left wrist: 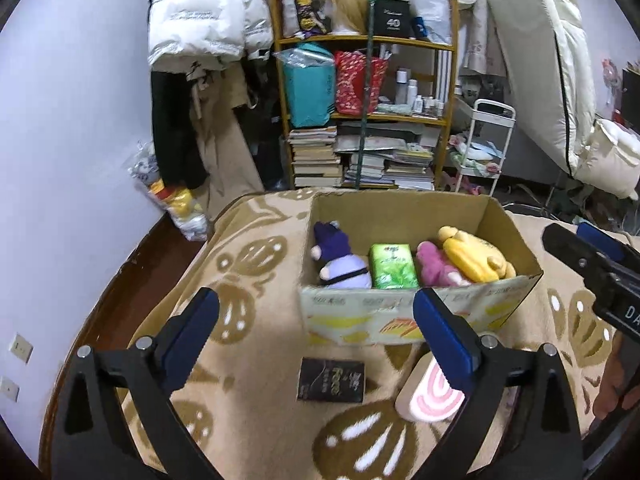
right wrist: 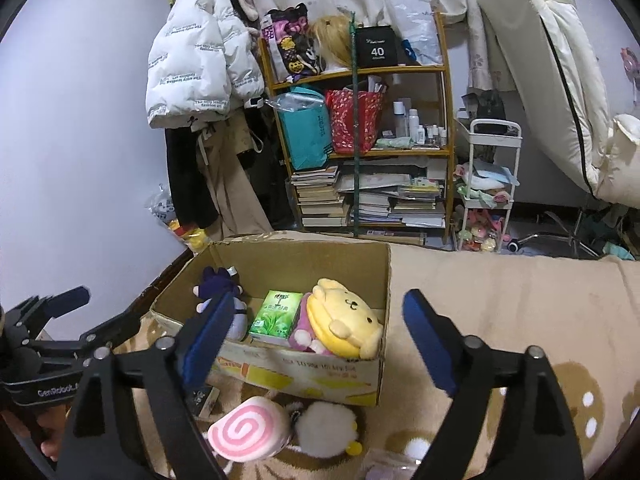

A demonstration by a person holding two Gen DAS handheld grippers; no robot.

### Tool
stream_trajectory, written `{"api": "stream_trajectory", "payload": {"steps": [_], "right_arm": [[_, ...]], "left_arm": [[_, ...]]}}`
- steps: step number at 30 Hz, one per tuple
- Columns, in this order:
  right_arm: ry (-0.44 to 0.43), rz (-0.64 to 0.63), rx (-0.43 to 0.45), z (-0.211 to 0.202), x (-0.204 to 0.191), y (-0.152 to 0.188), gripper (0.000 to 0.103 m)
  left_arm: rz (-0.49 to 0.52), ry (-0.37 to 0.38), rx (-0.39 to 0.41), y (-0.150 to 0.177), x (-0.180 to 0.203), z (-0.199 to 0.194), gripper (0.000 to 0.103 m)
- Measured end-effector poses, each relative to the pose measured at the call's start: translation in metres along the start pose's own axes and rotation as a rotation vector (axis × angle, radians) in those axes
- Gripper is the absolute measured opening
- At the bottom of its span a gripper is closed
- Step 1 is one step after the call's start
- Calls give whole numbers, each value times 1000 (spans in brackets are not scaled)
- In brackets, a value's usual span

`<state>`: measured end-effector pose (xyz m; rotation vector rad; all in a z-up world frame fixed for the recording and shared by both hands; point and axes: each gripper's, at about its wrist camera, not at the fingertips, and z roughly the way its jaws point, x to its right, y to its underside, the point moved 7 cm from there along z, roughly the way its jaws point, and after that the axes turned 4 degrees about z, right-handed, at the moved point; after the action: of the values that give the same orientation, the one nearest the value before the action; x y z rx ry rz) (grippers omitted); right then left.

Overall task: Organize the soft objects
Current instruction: 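Open both tools and withdraw them from the box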

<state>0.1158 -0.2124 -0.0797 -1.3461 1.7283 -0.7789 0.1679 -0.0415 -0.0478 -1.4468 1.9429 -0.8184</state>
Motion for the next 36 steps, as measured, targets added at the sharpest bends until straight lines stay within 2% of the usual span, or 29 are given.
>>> {"api": "stream_trajectory", "payload": {"steps": [7,13,19,25,29,36], "right_arm": [[8,-9,-45,-17,0,13,94],[5,30,-90,-30,7,24,94],[17,70,-135,-34,13,39,94],[31,54,-143,-32,11,43,94],[43,39,-154,-25,10,46,94],[57,51,-176,-13,12,50,94]], "left_arm": [[7,-14,-41,16,-7,-15,97],[18,16,-67,31,0,-30,97],[14,3,-75,40,1,-42,97],[-7,-6,-110,50,-7,-34,97],[21,-30,-128,54,-10,-22,97],[1,-22,-158,59,-13,-4,97]]}}
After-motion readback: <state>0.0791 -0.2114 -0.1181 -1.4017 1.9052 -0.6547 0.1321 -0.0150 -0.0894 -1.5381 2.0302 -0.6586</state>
